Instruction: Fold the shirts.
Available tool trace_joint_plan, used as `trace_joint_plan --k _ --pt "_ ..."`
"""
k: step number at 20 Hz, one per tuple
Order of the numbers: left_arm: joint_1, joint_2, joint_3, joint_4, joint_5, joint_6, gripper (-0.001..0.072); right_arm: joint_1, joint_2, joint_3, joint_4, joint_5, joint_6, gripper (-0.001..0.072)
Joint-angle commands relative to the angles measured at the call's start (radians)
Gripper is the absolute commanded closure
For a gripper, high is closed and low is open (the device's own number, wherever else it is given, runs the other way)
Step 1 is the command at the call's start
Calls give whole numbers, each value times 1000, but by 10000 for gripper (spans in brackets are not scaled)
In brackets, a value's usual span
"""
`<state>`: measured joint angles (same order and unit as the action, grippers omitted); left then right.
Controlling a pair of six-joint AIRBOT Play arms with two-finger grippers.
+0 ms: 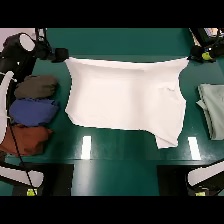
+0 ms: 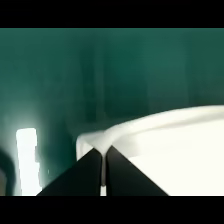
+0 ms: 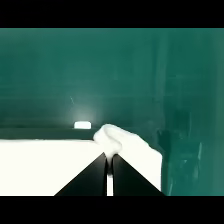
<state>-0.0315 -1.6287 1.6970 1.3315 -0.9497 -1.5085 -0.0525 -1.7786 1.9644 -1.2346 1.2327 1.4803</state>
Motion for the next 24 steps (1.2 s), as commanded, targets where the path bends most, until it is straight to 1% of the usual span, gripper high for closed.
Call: trace_joint_plan --k 1,3,4,8,10,11,12,13,14,15,17,19,22,24 --pt "32 -10 -27 -7 -156 65 683 7 48 -94 -63 35 -43 696" --pt "29 -10 -96 -53 -174 136 683 22 97 -226 -86 16 -42 696" --pt "29 -11 -142 -98 -165 157 683 26 118 -289 -86 -5 -42 696" --pt "29 -11 -294 -108 -107 155 683 30 185 -490 -83 -67 -39 696" --pt "29 -11 -324 -108 -100 150 683 30 210 -561 -62 -95 -36 695" --pt "29 -10 -324 -109 -97 133 681 30 220 -589 -48 -108 -30 694" --pt "29 -10 -319 -109 -99 103 492 30 229 -610 -25 -113 -30 688" --pt "32 -10 -313 -109 -105 81 177 25 234 -620 -5 -105 -30 573" --pt "37 -10 -298 -106 -135 51 69 16 237 -617 16 -84 -30 414" --pt "44 -8 -279 -104 -183 47 68 6 247 -611 31 -60 -31 392" --pt "79 30 -267 -100 -286 70 68 -19 300 -613 34 -21 -32 392" --pt "110 101 -318 -95 -347 94 69 -57 385 -645 37 6 -32 393" --pt "127 256 -527 -90 -321 101 69 -101 516 -730 39 18 -50 394" --pt "124 347 -683 -113 -283 95 69 -116 595 -801 39 -8 -50 394"
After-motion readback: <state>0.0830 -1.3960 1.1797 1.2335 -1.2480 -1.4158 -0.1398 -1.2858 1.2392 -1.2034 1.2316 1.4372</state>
